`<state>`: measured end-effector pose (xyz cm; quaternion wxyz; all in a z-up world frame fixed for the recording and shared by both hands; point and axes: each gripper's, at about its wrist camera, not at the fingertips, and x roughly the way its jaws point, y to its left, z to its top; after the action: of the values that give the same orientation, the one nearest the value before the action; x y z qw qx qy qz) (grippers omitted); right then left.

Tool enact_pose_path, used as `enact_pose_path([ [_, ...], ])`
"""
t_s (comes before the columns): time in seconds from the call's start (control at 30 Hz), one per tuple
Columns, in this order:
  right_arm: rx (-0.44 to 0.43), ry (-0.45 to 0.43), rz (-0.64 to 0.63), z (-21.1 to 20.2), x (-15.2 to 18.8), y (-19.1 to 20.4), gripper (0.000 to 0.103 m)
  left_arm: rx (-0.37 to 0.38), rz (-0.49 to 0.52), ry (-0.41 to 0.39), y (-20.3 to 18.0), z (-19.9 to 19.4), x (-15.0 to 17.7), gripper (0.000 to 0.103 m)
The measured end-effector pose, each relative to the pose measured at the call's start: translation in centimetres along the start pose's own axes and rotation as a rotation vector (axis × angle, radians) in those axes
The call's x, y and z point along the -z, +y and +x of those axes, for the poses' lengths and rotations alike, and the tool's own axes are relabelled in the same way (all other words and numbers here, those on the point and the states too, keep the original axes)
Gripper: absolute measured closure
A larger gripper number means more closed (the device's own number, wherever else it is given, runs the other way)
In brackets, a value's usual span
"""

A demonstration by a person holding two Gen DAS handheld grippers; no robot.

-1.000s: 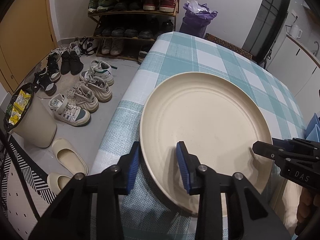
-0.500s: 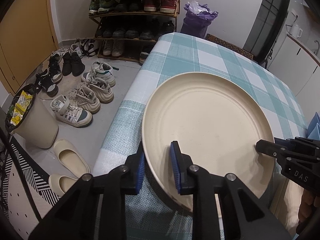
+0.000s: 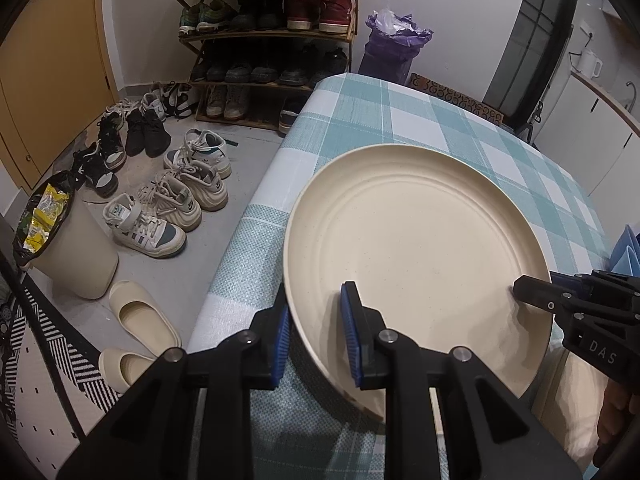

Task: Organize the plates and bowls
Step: 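Lift the cream plate with both grippers and carry it over the plate stack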

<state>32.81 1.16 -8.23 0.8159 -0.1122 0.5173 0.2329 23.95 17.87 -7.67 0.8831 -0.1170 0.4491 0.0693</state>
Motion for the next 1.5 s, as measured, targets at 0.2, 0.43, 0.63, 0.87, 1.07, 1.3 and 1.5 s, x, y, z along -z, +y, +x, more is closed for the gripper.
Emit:
enact_pose_path([
  [0.2,0.001,-0.024,-0.005,-1.6,0.4,0.2,0.084,0.006,0.005,-0.022,-0.2,-1.5,0.0,0.081],
  [0.43,0.002,-0.053,-0.004,-3.9,0.8,0.2,0.084,0.012,0.020,-0.050,-0.7,-3.5,0.1,0.081],
  [0.63,0.003,-0.081,-0.002,-6.0,1.4,-0.1,0.084,0.017,0.034,-0.074,-1.5,-5.4,0.2,0.081],
  [0.87,0.006,-0.108,0.010,-8.4,2.8,-0.7,0.084,0.032,0.057,-0.096,-2.8,-7.4,0.9,0.081],
  [1.07,0.018,-0.128,0.016,-10.4,4.5,-1.4,0.084,0.042,0.074,-0.118,-4.2,-9.0,1.7,0.081],
  [1.3,0.042,-0.145,0.001,-12.8,6.6,-2.3,0.084,0.063,0.063,-0.134,-5.8,-10.3,3.5,0.081],
  [1.5,0.076,-0.133,-0.009,-14.2,9.1,-2.8,0.084,0.080,0.068,-0.131,-7.3,-11.0,5.5,0.081],
])
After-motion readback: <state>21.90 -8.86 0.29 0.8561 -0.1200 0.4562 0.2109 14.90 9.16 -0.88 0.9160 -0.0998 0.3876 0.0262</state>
